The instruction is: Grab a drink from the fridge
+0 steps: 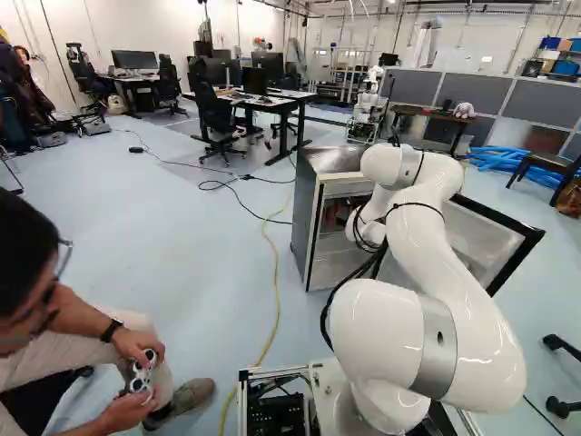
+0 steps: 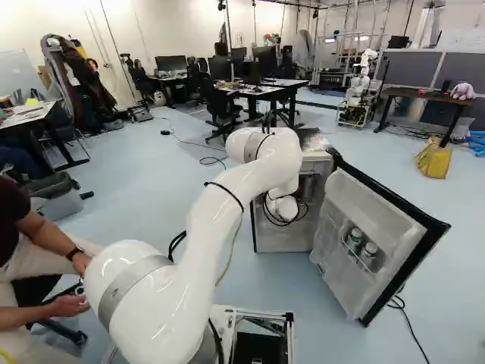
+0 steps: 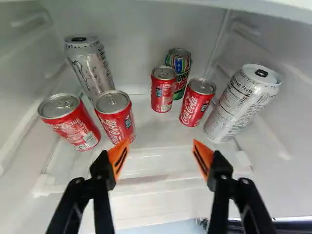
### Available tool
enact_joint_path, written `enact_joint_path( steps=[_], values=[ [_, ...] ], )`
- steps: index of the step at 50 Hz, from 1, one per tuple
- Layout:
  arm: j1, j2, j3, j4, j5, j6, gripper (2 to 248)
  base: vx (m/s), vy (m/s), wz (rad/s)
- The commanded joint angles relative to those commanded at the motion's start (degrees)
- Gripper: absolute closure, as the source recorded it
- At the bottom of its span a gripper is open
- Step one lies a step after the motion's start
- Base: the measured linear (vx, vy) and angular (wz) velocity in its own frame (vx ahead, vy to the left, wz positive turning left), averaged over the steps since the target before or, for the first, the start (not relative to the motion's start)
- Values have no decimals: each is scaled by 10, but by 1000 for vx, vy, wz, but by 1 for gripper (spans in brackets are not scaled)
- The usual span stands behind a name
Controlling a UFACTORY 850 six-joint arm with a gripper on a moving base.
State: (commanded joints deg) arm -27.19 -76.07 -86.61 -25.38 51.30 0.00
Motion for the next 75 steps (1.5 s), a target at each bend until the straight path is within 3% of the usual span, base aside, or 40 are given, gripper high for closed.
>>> enact_joint_path(
  steps=[1, 2, 7, 8, 47, 75],
  values=[
    [0, 0, 0, 0, 0, 0, 77, 0, 0, 0],
    [0, 0, 0, 0, 0, 0, 40, 0, 0, 0],
    [0, 0, 0, 0, 0, 0, 40, 0, 0, 0],
    [0, 0, 0, 0, 0, 0, 5, 0, 0, 0],
    [0, 2, 4, -1, 3, 0, 3, 0, 0, 0],
    [-2, 26, 48, -13, 23, 0, 3, 0, 0, 0]
  ],
)
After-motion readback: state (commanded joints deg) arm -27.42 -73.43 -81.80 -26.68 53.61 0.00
